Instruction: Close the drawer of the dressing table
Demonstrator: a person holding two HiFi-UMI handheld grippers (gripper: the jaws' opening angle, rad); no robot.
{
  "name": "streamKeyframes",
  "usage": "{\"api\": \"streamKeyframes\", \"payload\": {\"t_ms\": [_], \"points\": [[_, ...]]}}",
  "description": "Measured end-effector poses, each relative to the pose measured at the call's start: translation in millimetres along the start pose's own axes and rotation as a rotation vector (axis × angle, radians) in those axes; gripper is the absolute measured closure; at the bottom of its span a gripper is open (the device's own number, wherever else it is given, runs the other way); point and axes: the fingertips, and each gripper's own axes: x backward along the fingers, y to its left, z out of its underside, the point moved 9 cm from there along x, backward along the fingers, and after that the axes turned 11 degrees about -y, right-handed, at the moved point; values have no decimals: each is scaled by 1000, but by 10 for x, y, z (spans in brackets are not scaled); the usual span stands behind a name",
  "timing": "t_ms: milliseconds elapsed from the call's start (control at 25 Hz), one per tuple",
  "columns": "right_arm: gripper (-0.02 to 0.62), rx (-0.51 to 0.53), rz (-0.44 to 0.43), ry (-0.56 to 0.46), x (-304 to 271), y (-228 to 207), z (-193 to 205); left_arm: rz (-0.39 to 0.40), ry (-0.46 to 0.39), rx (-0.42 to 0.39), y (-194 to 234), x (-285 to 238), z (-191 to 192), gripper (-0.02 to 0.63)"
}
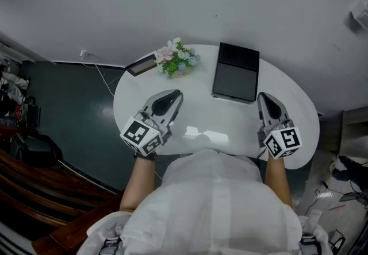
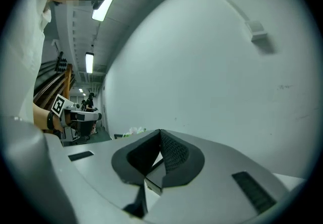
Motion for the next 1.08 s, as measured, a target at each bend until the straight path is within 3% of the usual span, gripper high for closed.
{"api": "streamKeyframes", "payload": {"t_ms": [440,1080], "points": [[586,73,-3,-86,38,116,-352,-60,-78,-38,81,165,-358,561],[586,98,-4,-86,50,36,-354,-45,-85,-24,21,139,-317,561]]}}
